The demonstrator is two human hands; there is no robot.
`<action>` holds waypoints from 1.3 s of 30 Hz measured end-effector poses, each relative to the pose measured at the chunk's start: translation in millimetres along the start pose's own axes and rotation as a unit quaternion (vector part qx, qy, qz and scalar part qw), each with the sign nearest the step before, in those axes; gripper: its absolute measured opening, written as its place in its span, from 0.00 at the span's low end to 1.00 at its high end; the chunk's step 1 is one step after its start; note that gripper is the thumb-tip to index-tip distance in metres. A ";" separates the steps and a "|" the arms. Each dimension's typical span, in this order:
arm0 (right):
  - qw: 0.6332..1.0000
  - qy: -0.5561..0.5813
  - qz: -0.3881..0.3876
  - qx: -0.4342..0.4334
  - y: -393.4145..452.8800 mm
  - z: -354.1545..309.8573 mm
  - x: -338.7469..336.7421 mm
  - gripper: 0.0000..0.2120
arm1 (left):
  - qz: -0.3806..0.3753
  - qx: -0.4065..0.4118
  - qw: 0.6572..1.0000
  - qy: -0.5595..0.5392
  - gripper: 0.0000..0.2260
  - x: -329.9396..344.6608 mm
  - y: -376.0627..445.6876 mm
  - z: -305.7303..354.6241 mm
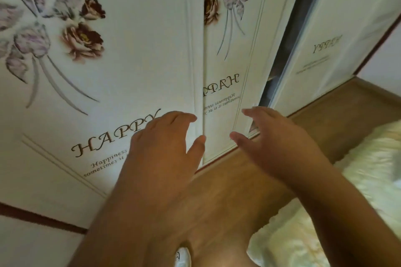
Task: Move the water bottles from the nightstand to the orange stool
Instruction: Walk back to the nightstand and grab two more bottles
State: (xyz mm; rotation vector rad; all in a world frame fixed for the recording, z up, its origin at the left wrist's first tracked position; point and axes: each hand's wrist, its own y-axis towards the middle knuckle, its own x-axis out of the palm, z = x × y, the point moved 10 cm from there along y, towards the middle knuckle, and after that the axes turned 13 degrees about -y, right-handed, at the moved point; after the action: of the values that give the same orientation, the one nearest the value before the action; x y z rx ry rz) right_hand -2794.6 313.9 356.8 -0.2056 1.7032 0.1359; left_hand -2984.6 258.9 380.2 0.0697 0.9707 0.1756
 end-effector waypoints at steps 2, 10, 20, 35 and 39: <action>0.999 0.006 -0.001 0.038 15.0 -1.8 -2.9 0.34 | -0.014 0.024 1.000 0.004 0.21 -4.7 29.3 -2.9; 0.985 0.015 -0.018 0.169 23.5 14.2 7.9 0.34 | -0.112 0.112 0.987 -0.008 0.20 29.3 97.1 0.2; 0.968 0.025 0.002 0.251 51.5 67.0 6.5 0.35 | -0.160 0.167 0.973 -0.012 0.20 72.6 156.9 32.7; 0.960 0.061 0.030 0.272 159.6 227.8 -19.9 0.36 | -0.177 0.209 0.961 0.024 0.20 162.9 273.7 166.0; 0.954 0.051 0.028 0.295 167.9 283.2 -30.2 0.35 | -0.191 0.222 0.956 0.003 0.20 202.3 292.9 208.3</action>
State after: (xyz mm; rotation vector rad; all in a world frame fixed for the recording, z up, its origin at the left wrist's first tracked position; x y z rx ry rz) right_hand -2552.5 538.5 341.6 0.2858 1.7758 -0.3468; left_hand -2735.3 587.4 373.1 0.2902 0.9962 -0.4018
